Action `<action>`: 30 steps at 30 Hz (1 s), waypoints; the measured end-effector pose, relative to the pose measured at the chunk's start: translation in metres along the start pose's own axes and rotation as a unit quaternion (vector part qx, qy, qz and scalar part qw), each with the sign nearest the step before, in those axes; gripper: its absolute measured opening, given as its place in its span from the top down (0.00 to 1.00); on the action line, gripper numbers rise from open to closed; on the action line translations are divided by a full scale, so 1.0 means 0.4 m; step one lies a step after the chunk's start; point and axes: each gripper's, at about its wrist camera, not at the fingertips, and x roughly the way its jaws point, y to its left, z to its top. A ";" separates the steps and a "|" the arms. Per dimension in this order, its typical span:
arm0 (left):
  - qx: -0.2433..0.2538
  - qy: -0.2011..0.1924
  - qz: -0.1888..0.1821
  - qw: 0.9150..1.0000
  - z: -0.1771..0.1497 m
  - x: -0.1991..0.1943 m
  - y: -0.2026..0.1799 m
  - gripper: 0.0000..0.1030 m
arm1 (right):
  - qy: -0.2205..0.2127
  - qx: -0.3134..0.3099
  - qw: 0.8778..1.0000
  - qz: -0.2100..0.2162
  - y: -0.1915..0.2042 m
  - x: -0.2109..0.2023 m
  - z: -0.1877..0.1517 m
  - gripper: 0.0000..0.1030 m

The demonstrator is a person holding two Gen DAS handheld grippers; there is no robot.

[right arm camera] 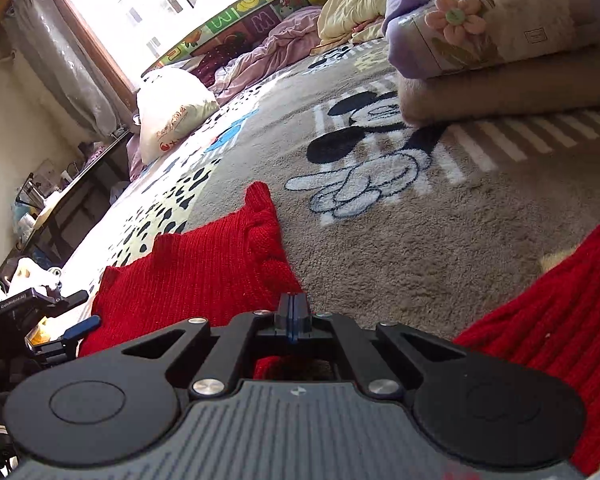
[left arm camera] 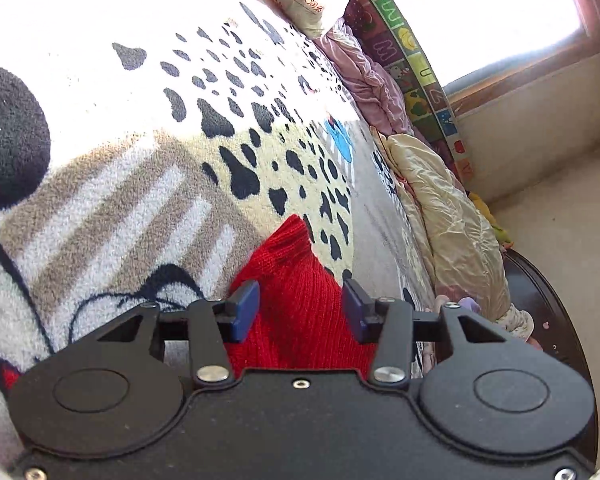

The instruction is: Fold clothes

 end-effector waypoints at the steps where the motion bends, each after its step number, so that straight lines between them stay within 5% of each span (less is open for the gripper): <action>1: 0.003 0.006 -0.005 1.000 -0.002 0.003 -0.007 0.51 | -0.003 -0.014 1.000 -0.004 0.022 -0.002 0.003 0.79; 8: 0.024 0.057 -0.028 0.998 -0.034 0.067 -0.050 0.39 | 0.013 -0.088 0.993 0.076 0.197 0.079 0.073 0.61; 12: 0.014 0.037 -0.015 0.999 -0.005 0.080 -0.035 0.39 | 0.038 -0.074 0.989 0.123 0.230 0.192 0.115 0.61; 14: -0.019 0.013 -0.017 1.000 0.023 0.083 0.006 0.44 | 0.043 -0.045 0.994 0.086 0.195 0.247 0.128 0.61; 16: -0.060 0.009 -0.028 0.998 0.046 0.083 0.042 0.50 | 0.025 -0.007 0.999 0.036 0.124 0.269 0.141 0.78; 17: -0.064 0.006 -0.031 0.997 0.053 0.079 0.049 0.50 | 0.016 0.031 0.999 0.031 0.083 0.266 0.146 0.96; 18: -0.065 0.001 -0.030 0.997 0.057 0.076 0.052 0.50 | 0.010 0.054 0.998 0.026 0.056 0.260 0.147 1.00; 28: -0.093 -0.074 -0.031 0.992 0.080 -0.003 0.062 0.43 | -0.041 0.051 0.997 -0.037 0.041 0.216 0.129 0.98; 30: -0.088 -0.073 -0.055 0.992 0.079 -0.002 0.048 0.41 | -0.055 0.025 0.997 -0.044 0.066 0.207 0.129 0.88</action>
